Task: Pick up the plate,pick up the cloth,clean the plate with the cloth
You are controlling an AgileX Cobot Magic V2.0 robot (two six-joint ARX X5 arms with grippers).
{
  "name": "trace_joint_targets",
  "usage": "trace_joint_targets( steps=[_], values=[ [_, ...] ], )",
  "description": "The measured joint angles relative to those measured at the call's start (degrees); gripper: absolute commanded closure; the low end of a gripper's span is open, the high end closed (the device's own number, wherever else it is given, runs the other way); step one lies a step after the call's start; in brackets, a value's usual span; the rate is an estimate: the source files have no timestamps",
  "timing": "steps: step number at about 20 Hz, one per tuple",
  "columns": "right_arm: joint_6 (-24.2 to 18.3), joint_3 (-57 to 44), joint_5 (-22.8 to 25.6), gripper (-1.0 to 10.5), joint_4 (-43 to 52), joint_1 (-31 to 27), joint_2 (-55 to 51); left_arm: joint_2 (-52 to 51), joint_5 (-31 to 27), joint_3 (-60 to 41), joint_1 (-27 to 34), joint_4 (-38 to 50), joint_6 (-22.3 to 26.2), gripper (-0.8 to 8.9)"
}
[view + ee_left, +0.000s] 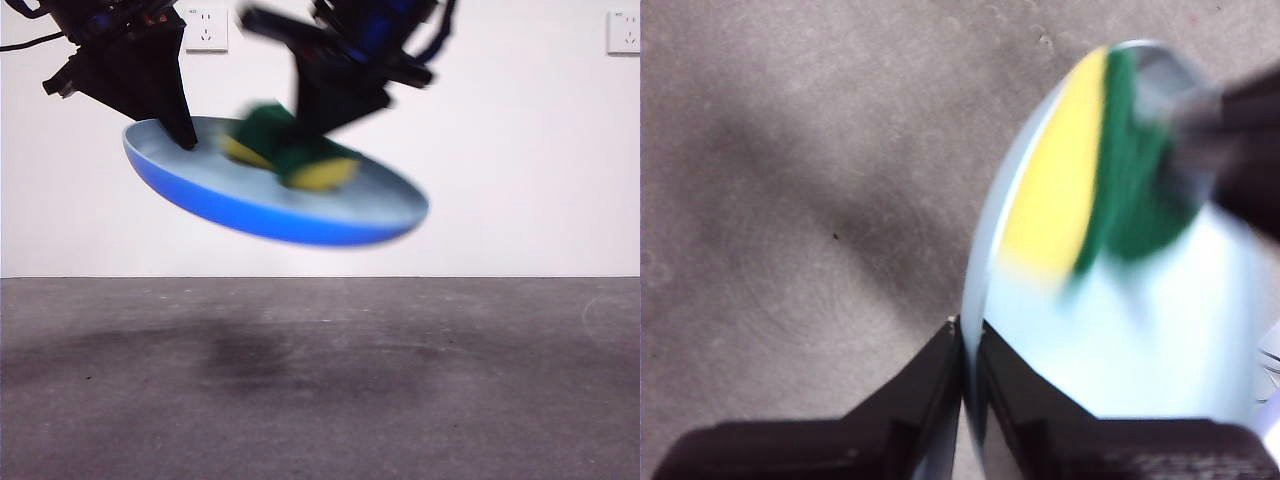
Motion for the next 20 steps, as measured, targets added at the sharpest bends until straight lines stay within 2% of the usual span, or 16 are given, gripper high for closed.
trace_joint_targets(
  steps=[2, 5, 9, 15, 16, 18, 19, 20],
  values=[
    [2.91, 0.00, -2.78, 9.6, -0.59, 0.48, -0.72, -0.02, -4.09, 0.00, -0.13, 1.38, 0.85, 8.21],
    [4.70, -0.17, -1.60, 9.6, -4.98, 0.66, -6.38, 0.09, -13.07, 0.00, 0.83, 3.85, 1.55, 8.21],
    [5.20, -0.13, 5.79, 9.6, -10.40, 0.09, -18.47, 5.70, -13.81, 0.50, 4.68, 9.22, 1.68, 8.21],
    [5.35, -0.13, 6.01, 9.6, -18.58, -2.73, -29.97, 19.76, -13.73, 0.50, 8.44, 13.35, 2.29, 8.08],
    [5.38, -0.13, 6.03, 9.6, -19.37, -3.15, -30.86, 20.81, -13.53, 0.50, 8.72, 13.75, 2.29, 7.25],
    [5.38, -0.13, 6.03, 9.6, -19.98, -3.78, -31.52, 21.66, -13.84, 0.50, 8.81, 14.03, 2.29, 2.99],
    [5.38, -0.13, 6.03, 9.6, -20.00, -3.96, -31.41, 21.70, -13.84, 0.48, 8.81, 14.38, 2.27, 2.40],
    [5.38, -0.13, 6.03, 9.6, -19.98, -4.13, -30.99, 21.70, -13.79, 0.50, 8.81, 15.04, 1.79, 2.43]
  ],
)
